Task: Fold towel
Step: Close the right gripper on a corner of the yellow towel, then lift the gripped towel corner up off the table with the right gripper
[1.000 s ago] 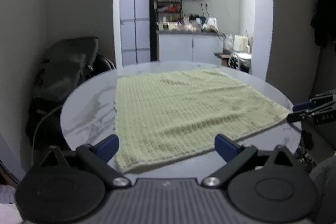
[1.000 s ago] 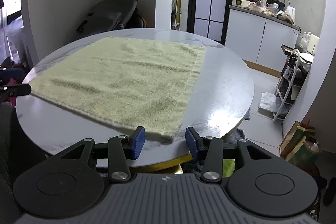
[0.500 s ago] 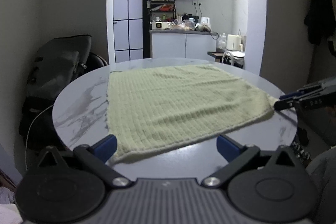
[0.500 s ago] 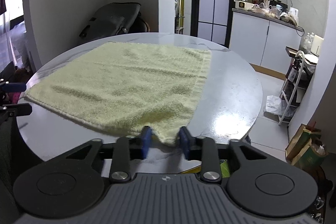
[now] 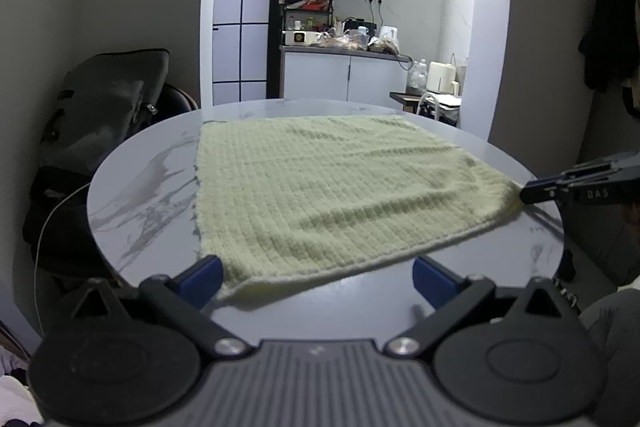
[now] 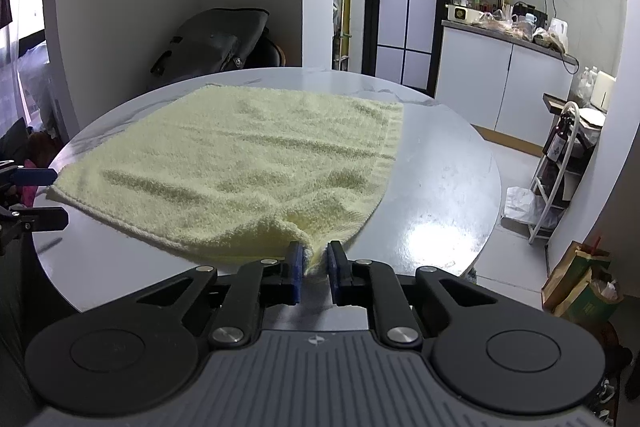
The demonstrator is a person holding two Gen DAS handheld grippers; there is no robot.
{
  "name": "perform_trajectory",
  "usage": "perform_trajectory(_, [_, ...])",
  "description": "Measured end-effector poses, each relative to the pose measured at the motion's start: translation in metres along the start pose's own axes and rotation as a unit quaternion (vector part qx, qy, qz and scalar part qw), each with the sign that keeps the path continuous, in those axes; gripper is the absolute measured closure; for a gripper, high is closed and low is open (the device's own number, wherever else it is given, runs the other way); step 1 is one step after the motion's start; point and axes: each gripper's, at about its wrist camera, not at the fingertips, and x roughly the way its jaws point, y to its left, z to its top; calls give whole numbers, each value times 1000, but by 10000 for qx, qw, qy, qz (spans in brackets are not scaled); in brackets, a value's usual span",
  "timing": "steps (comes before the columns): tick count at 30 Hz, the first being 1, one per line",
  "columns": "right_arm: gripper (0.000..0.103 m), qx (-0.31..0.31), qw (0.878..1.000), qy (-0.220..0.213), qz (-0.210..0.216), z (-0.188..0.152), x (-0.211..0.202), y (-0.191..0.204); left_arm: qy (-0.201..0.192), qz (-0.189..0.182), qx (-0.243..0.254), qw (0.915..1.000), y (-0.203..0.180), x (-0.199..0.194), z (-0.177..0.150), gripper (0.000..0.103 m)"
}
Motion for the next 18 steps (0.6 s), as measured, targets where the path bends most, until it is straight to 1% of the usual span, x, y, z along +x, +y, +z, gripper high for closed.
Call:
perform_trajectory(4, [88, -88, 10000, -21, -38, 5, -3, 2, -55, -45, -106, 9999, 3, -1, 1, 1])
perform_trajectory(12, [88, -257, 9995, -141, -77, 19, -8, 9, -330, 72, -541, 9980, 14, -7, 2, 1])
perform_trajectory(18, [88, -376, 9991, -202, -67, 29, -7, 13, -363, 36, -682, 9970, 20, -6, 4, 1])
